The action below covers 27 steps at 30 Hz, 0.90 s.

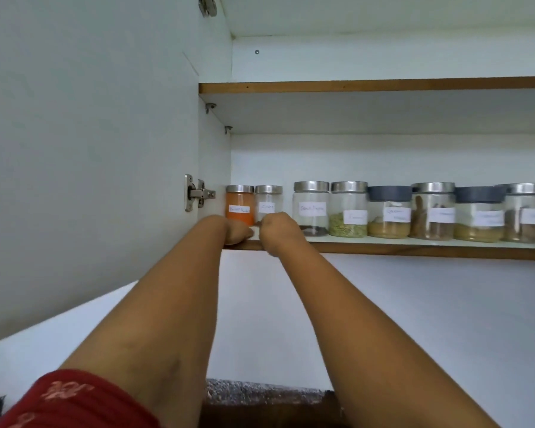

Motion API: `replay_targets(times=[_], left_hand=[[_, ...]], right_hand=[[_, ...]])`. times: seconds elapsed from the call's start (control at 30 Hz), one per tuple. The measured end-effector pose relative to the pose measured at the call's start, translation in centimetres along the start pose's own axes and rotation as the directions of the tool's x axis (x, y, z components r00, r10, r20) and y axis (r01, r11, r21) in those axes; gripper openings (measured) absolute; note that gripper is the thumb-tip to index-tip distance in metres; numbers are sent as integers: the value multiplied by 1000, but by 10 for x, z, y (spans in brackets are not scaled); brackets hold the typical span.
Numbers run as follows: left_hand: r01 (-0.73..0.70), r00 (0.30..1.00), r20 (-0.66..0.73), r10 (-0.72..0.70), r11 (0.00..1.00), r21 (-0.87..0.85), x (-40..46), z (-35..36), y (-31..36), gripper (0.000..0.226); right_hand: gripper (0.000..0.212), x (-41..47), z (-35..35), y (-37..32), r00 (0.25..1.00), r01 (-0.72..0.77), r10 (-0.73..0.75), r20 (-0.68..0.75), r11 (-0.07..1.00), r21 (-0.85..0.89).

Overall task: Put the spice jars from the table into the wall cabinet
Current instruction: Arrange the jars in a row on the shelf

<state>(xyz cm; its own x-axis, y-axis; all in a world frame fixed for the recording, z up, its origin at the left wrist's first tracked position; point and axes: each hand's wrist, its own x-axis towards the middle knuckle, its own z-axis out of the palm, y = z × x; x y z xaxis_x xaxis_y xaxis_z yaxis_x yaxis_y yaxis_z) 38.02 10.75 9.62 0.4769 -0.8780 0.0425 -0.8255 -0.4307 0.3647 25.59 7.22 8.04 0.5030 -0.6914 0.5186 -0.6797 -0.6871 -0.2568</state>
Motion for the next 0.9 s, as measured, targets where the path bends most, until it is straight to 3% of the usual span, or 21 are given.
replay_targets(times=[0.13, 0.27, 0.37, 0.53, 0.63, 0.73, 0.9], left_hand=[[-81, 993, -83, 83, 996, 29, -16, 21, 9, 29], [-13, 982, -185, 38, 991, 132, -43, 25, 38, 31], [-61, 958, -261, 122, 972, 229, -61, 26, 66, 40], [-127, 933, -318, 168, 981, 145, -62, 44, 103, 54], [-75, 906, -391, 159, 972, 222, -60, 54, 112, 57], [0, 875, -469, 116, 971, 240, -60, 50, 114, 45], [54, 863, -503, 46, 982, 183, -55, 42, 119, 64]], right_hand=[[27, -36, 4, -2, 995, 68, -72, -67, 996, -52], [29, -51, -10, 18, 980, 148, -145, -138, 989, 6], [29, -55, -32, 40, 975, 56, -25, -223, 989, 136], [31, -53, -50, 95, 929, -176, 177, -326, 984, 36], [45, -56, -52, 112, 912, -284, 309, -269, 950, 126], [54, -54, -60, 119, 894, -313, 375, -244, 914, 259], [59, -44, -77, 132, 882, -421, 448, -146, 888, 185]])
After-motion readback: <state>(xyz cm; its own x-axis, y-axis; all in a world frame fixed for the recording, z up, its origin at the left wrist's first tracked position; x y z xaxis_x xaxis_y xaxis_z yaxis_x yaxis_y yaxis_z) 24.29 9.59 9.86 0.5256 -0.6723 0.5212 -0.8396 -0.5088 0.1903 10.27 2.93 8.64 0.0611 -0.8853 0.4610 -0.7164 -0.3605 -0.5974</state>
